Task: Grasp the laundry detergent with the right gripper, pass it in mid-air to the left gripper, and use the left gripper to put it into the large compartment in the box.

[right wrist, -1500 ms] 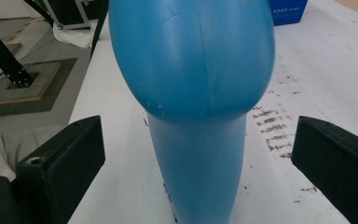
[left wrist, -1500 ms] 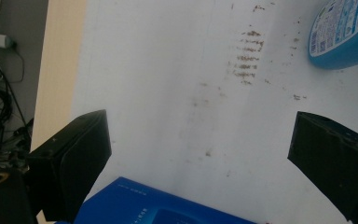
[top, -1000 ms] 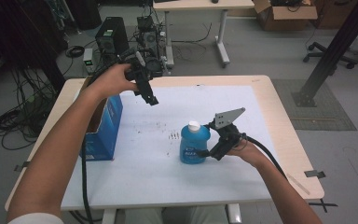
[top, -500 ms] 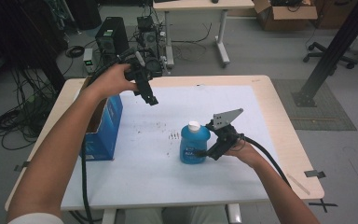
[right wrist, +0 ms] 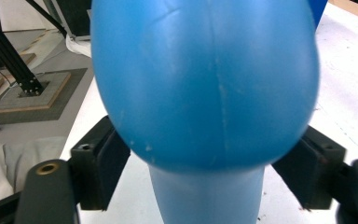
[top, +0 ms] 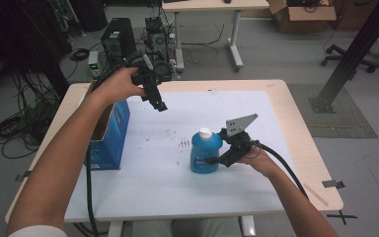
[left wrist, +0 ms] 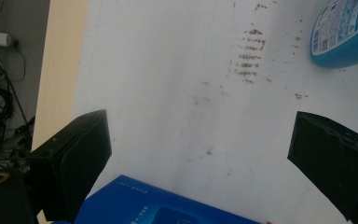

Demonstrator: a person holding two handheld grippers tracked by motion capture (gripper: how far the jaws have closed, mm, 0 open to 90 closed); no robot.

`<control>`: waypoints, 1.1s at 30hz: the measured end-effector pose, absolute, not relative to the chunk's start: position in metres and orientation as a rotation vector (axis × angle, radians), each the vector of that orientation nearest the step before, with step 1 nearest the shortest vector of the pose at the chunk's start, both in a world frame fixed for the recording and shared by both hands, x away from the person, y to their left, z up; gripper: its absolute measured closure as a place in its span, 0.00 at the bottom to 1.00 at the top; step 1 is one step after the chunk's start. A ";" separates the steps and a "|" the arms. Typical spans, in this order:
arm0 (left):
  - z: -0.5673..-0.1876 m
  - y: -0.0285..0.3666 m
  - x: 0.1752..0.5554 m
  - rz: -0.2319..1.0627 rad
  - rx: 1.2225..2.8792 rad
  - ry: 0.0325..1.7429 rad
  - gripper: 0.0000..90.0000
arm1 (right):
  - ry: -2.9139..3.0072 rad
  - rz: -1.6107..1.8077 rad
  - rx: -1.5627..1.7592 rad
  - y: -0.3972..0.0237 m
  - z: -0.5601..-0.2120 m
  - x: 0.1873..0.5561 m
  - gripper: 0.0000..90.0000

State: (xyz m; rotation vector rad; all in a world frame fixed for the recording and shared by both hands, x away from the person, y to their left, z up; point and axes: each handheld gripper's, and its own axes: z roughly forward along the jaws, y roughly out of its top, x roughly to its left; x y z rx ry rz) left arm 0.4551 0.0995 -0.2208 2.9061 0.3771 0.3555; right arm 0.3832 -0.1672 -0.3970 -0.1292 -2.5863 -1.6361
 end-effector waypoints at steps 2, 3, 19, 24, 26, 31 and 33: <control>-0.221 0.100 0.455 0.358 2.909 0.372 0.07 | -2.584 -1.638 -0.125 -0.167 -0.397 0.383 0.28; -0.221 0.100 0.455 0.356 2.906 0.376 0.07 | -2.583 -1.645 -0.121 -0.167 -0.397 0.384 0.29; -0.221 0.099 0.455 0.358 2.907 0.377 0.07 | -2.578 -1.645 -0.098 -0.168 -0.395 0.385 0.37; -0.221 0.099 0.455 0.359 2.909 0.373 0.07 | -2.574 -1.644 -0.075 -0.168 -0.395 0.384 0.41; -0.221 0.099 0.454 0.361 2.906 0.376 0.07 | -2.576 -1.647 -0.070 -0.168 -0.395 0.385 0.43; -0.220 0.100 0.454 0.364 2.908 0.375 0.07 | -2.577 -1.654 -0.065 -0.168 -0.395 0.385 0.46; -0.220 0.100 0.454 0.365 2.907 0.377 0.07 | -2.578 -1.660 -0.060 -0.168 -0.395 0.385 0.47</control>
